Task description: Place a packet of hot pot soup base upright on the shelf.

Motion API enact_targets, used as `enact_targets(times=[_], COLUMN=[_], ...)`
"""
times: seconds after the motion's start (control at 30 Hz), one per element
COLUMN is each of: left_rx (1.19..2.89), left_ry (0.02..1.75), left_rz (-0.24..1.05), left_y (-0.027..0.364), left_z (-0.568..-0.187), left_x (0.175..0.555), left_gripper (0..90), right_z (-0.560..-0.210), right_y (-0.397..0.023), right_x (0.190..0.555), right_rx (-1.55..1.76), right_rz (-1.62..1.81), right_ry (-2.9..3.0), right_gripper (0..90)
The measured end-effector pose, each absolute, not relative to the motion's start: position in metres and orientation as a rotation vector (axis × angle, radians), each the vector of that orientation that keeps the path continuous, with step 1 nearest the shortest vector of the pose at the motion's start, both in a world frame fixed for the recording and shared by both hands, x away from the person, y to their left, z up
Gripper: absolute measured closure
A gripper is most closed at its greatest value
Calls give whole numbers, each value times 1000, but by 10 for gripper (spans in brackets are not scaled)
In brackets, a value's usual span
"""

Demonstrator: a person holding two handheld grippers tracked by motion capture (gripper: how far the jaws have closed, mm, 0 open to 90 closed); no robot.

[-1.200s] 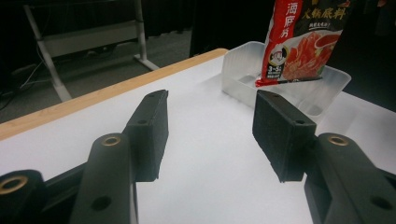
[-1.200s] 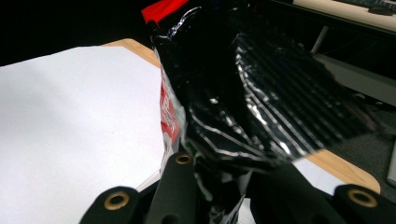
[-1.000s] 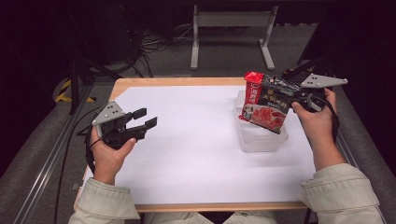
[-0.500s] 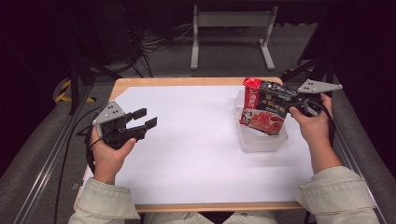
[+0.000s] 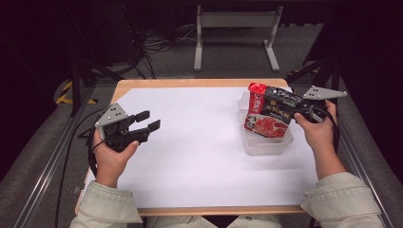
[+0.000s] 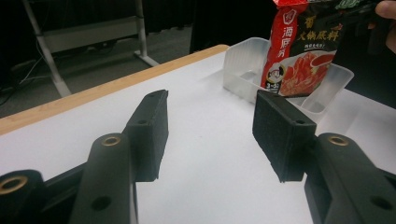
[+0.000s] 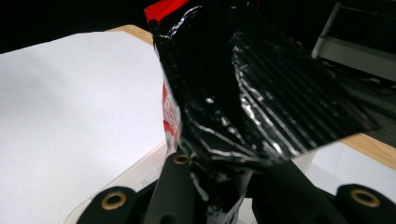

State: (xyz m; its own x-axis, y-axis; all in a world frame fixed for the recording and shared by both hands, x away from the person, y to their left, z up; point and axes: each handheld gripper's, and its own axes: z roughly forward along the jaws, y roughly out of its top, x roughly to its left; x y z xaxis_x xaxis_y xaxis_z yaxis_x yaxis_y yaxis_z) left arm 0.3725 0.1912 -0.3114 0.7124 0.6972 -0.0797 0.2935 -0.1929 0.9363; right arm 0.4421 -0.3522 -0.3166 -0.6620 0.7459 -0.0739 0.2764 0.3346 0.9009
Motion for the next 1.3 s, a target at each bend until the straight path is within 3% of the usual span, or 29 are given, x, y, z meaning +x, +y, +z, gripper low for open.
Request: enact_targets(times=[1.1, 1.17, 1.3], left_rx=[1777, 1774, 1765], left_ry=[794, 797, 806], left_rz=[443, 439, 445], left_y=[191, 191, 195], left_z=[-315, -316, -318], left_x=[372, 372, 370], left_gripper=[440, 436, 425], right_z=[-336, -336, -332], right_y=[-360, -360, -361], right_x=[438, 438, 435], right_rx=[913, 913, 903], right_rz=[1312, 1315, 1355], right_ry=[2121, 2119, 2050], right_gripper=[772, 740, 393])
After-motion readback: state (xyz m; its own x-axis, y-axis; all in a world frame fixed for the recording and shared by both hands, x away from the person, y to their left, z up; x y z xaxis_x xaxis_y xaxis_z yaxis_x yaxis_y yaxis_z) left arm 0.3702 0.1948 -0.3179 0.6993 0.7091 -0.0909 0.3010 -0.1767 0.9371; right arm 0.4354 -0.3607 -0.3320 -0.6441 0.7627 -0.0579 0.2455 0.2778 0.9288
